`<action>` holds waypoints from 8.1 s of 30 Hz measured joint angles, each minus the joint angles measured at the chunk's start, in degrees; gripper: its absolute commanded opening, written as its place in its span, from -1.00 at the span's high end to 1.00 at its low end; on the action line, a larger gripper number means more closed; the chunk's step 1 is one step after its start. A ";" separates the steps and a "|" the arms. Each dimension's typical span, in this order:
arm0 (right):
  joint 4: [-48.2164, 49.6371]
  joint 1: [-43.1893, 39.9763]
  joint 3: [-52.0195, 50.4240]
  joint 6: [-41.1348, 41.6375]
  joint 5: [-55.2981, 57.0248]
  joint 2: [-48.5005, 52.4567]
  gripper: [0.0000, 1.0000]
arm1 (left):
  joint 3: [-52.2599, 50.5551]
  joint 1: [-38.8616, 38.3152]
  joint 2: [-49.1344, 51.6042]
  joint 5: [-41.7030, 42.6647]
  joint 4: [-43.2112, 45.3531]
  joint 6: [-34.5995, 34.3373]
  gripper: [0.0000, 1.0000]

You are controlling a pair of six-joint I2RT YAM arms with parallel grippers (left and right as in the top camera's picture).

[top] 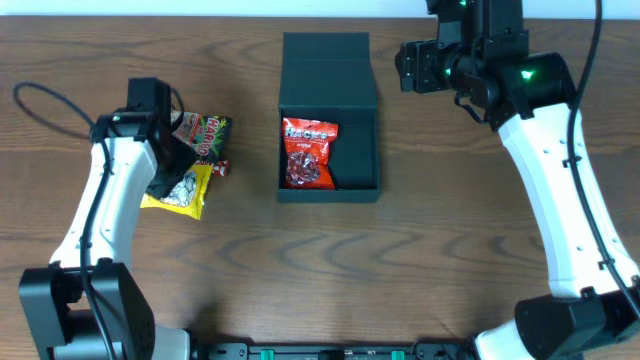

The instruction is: Pack container

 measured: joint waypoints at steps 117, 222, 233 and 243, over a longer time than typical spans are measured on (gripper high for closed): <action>-4.72 -13.99 2.73 -0.87 -4.13 -8.28 -0.75 | -6.34 -24.09 -2.05 27.91 38.23 28.46 0.89; 8.28 13.14 -8.35 3.21 -2.91 16.39 0.97 | 40.63 -7.89 25.79 17.97 -2.84 31.41 0.88; 8.35 14.75 -7.41 3.21 -5.07 21.49 0.97 | 18.21 -8.59 25.59 30.60 9.38 29.05 0.88; 6.16 14.93 -7.43 3.21 -5.75 27.02 0.97 | 16.61 -12.33 25.59 32.28 10.99 28.35 0.88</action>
